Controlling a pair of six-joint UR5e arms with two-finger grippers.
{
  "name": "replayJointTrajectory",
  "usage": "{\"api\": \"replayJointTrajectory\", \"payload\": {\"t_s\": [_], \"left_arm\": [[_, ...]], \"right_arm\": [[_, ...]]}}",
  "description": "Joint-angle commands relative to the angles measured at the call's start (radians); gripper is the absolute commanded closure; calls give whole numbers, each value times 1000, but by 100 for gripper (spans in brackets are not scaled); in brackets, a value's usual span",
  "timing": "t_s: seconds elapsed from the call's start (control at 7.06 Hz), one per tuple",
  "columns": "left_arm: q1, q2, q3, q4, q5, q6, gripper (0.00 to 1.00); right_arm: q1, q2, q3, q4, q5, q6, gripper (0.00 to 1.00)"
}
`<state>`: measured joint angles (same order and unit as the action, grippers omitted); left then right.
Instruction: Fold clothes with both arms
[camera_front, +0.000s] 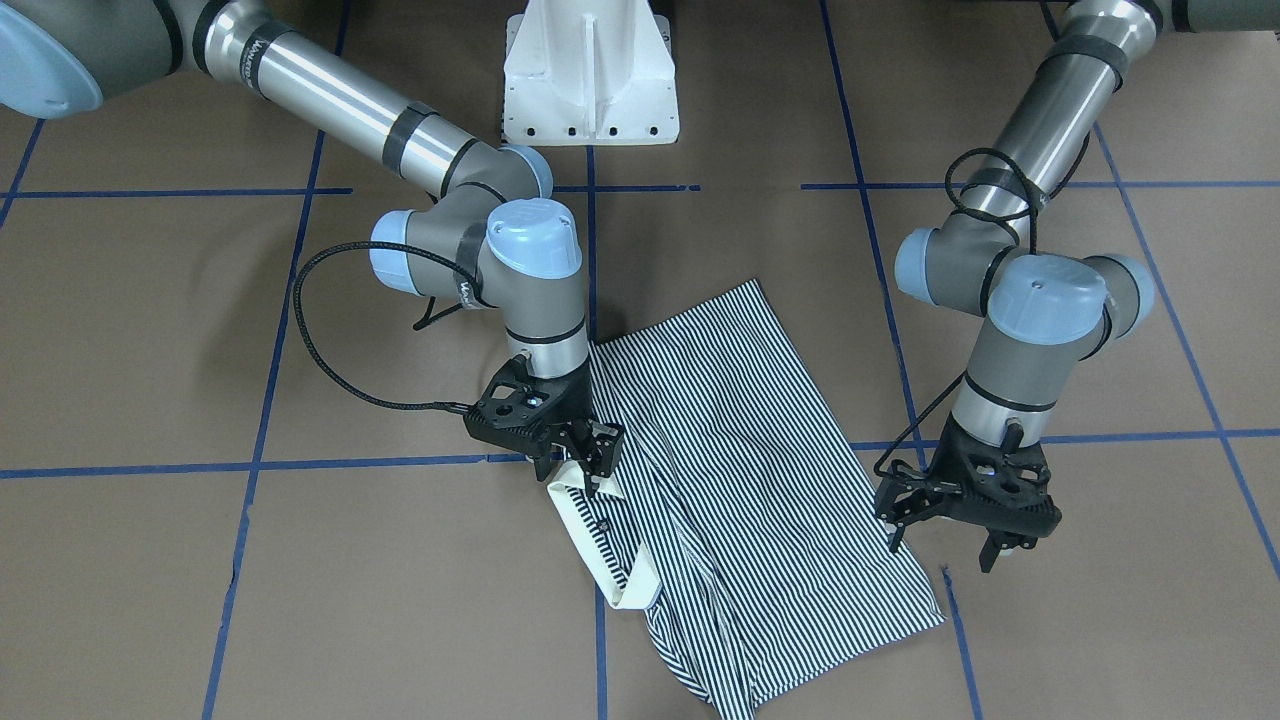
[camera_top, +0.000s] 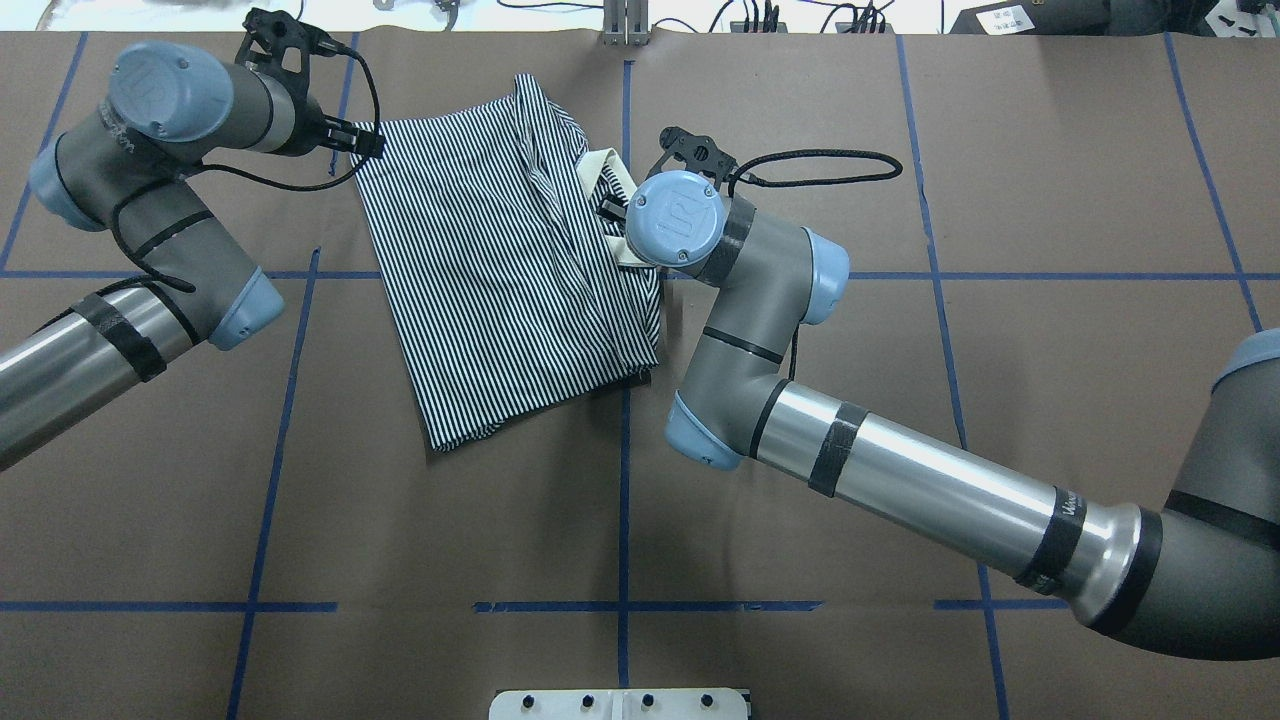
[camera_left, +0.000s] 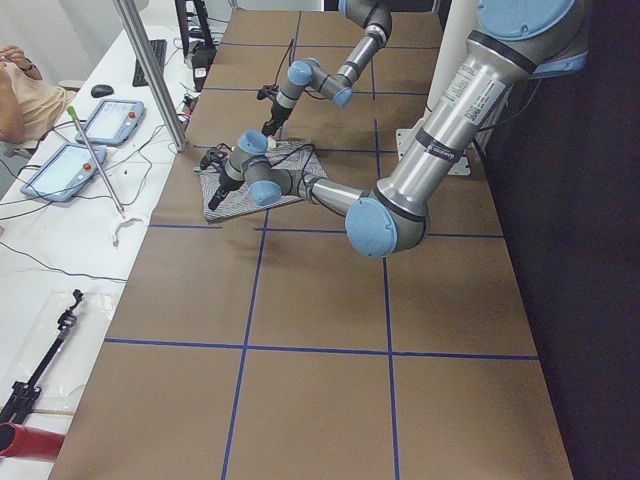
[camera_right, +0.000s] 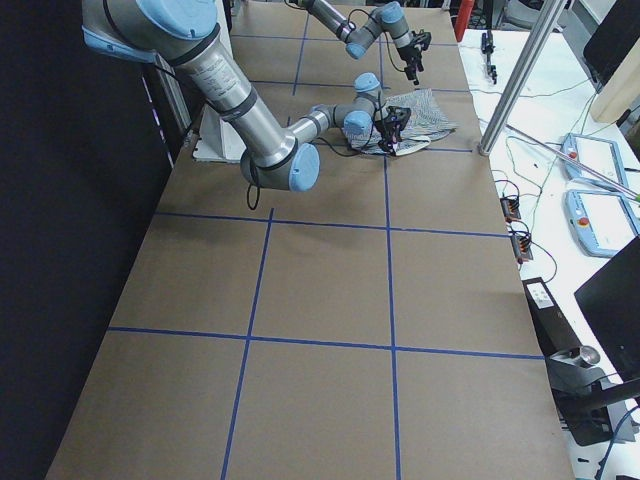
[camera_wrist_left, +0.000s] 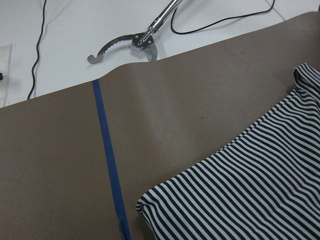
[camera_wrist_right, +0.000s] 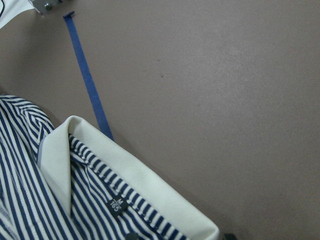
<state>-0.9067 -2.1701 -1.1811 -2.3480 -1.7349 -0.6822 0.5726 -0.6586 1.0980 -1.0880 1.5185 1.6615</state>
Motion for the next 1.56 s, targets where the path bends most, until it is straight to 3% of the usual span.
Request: {"api": "replayJointTrajectory", "payload": {"t_s": [0.0, 0.14, 0.43, 0.99, 1.13, 1.42], "left_arm": [[2, 0, 0, -1, 0, 0, 0], [2, 0, 0, -1, 0, 0, 0], [5, 0, 0, -1, 0, -2, 0], [23, 0, -2, -2, 0, -26, 0], [34, 0, -8, -2, 0, -28, 0], [40, 0, -15, -2, 0, -46, 0]], "right_arm": [[-7, -1, -7, 3, -4, 15, 61], [-7, 2, -6, 3, -3, 14, 100], [-2, -30, 40, -19, 6, 9, 100], [-80, -407, 506, -56, -53, 20, 100], [-111, -473, 569, -56, -81, 21, 100], [-120, -501, 582, -56, -95, 20, 100]]}}
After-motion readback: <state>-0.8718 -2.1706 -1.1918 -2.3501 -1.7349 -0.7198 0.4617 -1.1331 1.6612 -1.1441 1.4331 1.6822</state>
